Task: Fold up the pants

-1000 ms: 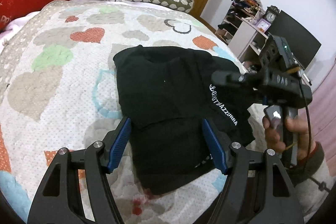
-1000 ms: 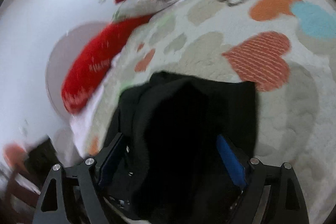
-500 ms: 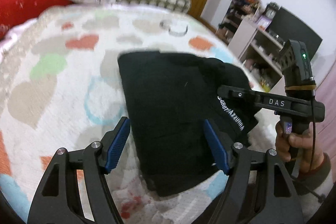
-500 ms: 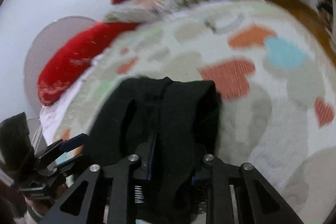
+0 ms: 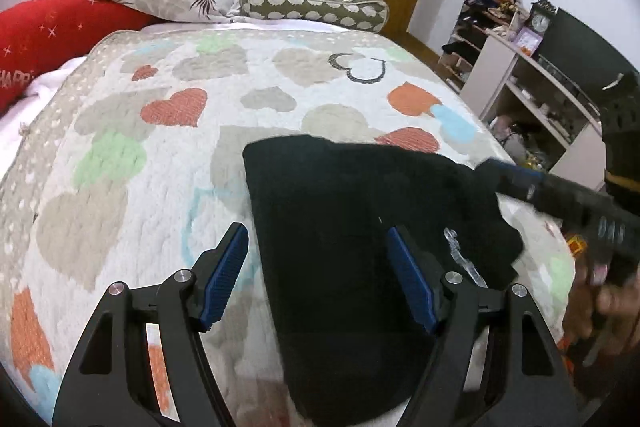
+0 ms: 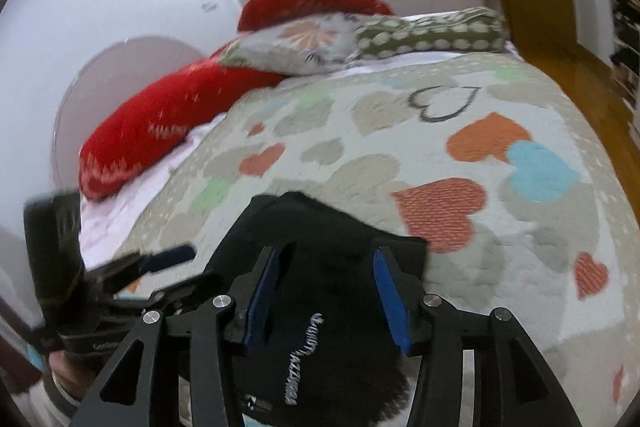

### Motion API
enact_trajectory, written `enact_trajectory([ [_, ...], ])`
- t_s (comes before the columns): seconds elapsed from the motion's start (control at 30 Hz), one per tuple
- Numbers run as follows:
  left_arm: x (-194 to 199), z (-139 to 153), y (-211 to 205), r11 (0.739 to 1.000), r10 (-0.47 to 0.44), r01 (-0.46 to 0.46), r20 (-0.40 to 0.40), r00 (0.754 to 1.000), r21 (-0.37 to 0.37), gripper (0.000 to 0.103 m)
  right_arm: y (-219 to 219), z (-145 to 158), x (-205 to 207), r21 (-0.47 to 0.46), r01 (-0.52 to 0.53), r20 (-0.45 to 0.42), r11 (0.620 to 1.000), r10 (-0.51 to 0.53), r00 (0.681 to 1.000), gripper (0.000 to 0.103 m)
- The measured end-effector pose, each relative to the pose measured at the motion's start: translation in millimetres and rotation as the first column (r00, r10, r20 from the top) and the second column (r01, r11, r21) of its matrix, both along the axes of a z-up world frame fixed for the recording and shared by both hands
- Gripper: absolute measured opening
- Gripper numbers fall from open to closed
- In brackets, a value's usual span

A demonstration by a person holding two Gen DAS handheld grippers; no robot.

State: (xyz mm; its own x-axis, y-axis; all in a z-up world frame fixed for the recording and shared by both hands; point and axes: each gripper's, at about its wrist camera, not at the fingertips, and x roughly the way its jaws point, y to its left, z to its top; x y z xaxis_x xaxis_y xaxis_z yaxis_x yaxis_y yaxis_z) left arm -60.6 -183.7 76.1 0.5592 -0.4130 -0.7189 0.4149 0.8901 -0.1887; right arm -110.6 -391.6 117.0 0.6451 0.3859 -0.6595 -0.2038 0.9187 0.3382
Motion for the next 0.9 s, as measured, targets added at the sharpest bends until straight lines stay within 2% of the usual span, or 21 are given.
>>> enact_trajectory([
  [0.1, 12.8, -7.4, -7.1, 1.000, 0.010, -0.010, -0.009, 1.000, 0.014, 0.073, 7.8, -16.8, 14.1, -0.043, -0.002, -0.032, 0.999, 0.000, 0.999, 0.048],
  [0.2, 23.2, -22.9, -15.9, 0.999, 0.010, -0.008, -0.041, 0.999, 0.044, 0.073, 1.5, -33.3, 27.8, -0.089, 0.035, -0.064, 0.995, -0.041, 0.997, 0.048],
  [0.33, 29.1, -29.0, -18.0, 1.000, 0.008, -0.007, -0.044, 0.999, 0.026, 0.073, -11.8, -50.1, 42.0, -0.034, 0.052, -0.105, 0.998, -0.055, 0.993, 0.048],
  [0.43, 32.2, -30.3, -20.4, 0.999, 0.013, -0.011, -0.046, 0.999, 0.034, 0.073, -12.9, -53.9, 47.0, -0.038, 0.053, -0.102, 0.998, -0.056, 0.993, 0.049],
  [0.6, 30.0, -28.8, -20.5, 0.999, 0.021, -0.019, -0.040, 0.999, 0.044, 0.073, -8.7, -44.6, 41.0, -0.055, 0.055, -0.112, 0.997, -0.061, 0.992, 0.049],
  [0.9, -2.4, -15.7, -14.9, 0.998, 0.014, -0.013, -0.010, 1.000, 0.064, 0.073, 4.8, -17.3, -6.8, -0.101, -0.001, -0.080, 0.995, -0.007, 0.997, 0.049],
])
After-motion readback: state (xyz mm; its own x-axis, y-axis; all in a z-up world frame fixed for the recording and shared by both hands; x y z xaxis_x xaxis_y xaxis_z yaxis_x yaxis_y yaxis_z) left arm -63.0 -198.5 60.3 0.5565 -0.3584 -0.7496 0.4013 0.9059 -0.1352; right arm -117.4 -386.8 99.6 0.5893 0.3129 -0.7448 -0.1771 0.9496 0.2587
